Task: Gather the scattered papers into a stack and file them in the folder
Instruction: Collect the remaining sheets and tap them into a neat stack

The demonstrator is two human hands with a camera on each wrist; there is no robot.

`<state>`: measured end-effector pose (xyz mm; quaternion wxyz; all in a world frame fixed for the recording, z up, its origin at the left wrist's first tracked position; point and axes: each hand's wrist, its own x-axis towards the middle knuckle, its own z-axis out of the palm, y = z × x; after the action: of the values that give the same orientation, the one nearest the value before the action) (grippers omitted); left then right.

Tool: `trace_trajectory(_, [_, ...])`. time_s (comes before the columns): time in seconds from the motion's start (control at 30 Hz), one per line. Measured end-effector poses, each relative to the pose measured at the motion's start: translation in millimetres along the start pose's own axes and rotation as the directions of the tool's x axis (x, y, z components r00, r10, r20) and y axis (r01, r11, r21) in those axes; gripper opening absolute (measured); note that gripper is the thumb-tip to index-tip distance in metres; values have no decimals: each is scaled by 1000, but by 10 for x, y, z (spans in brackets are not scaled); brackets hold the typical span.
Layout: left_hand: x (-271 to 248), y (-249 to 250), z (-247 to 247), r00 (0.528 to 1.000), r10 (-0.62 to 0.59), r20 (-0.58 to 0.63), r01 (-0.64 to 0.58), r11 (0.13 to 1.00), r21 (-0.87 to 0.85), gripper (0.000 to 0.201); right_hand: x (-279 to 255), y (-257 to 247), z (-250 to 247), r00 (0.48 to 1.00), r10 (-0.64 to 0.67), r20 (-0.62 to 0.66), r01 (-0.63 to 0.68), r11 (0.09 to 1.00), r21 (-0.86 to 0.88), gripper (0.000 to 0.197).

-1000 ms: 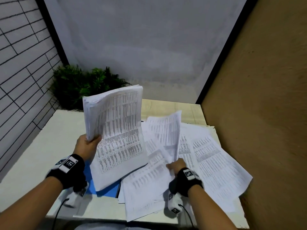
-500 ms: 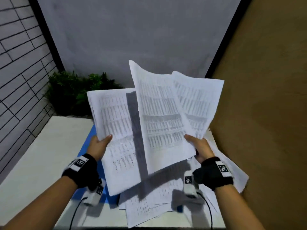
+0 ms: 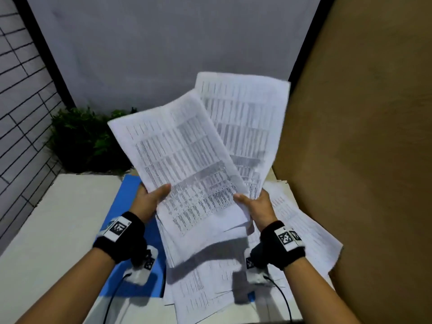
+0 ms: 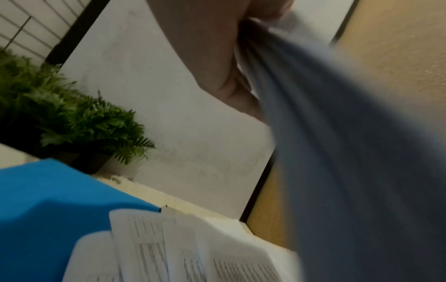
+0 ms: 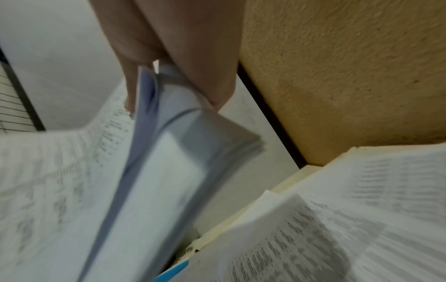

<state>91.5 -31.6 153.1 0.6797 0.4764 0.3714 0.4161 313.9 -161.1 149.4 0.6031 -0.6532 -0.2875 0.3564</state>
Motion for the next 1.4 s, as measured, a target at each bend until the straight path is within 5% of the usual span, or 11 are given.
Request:
trace_trajectory(0.1, [41, 68, -65, 996, 90, -27, -91, 996, -24, 46, 19, -92, -18, 997, -65, 52, 63, 998, 30, 32])
trace_trajectory(0.2, [-2, 117, -53, 992, 117, 35, -118, 993, 9, 84, 66, -162, -86, 986, -107, 130, 99, 993, 64, 47])
trace_trajectory(0.33, [-44, -51, -46, 994, 61, 92, -76, 983, 166, 91, 59, -166, -82, 974, -130, 184, 119, 990, 73, 40])
trace_trajectory(0.5, [-103, -110, -29, 993, -70, 98, 48, 977, 208, 105, 47, -139, 0, 978, -102, 182, 87, 992, 87, 64])
trace_trajectory(0.6, [-108, -39, 23, 996, -58, 70, 40, 970, 239, 94, -29, -228, 176, 981, -128, 145, 123, 991, 46, 30])
trace_trajectory(0.73, [-44, 33, -5, 996, 39, 75, -55, 976, 211, 82, -20, -300, 243, 977, -189, 95, 180, 979, 97, 25])
trace_trajectory(0.87, [-51, -382, -83, 990, -126, 63, 88, 901, 425, 52, 61, 184, 254, 970, 66, 235, -13, 975, -222, 65])
trace_trajectory(0.97, [-66, -579, -64, 993, -110, 46, 60, 798, 599, 37, 201, 592, -4, 931, 315, 182, -179, 833, -524, 69])
trace_trajectory(1.1, [13, -472, -68, 997, -9, -75, 56, 756, 652, 29, 494, 727, -652, 921, 363, -139, -286, 392, -874, 73])
trace_trajectory(1.3, [-12, -562, -357, 983, -53, -175, 150, 779, 608, 31, 760, 1046, -1690, 836, 327, -441, -456, -33, -889, 68])
trace_trajectory(1.4, [-22, -639, -425, 964, -70, -258, 210, 795, 569, 30, 865, 1240, -1915, 822, 368, -434, -437, -81, -896, 67])
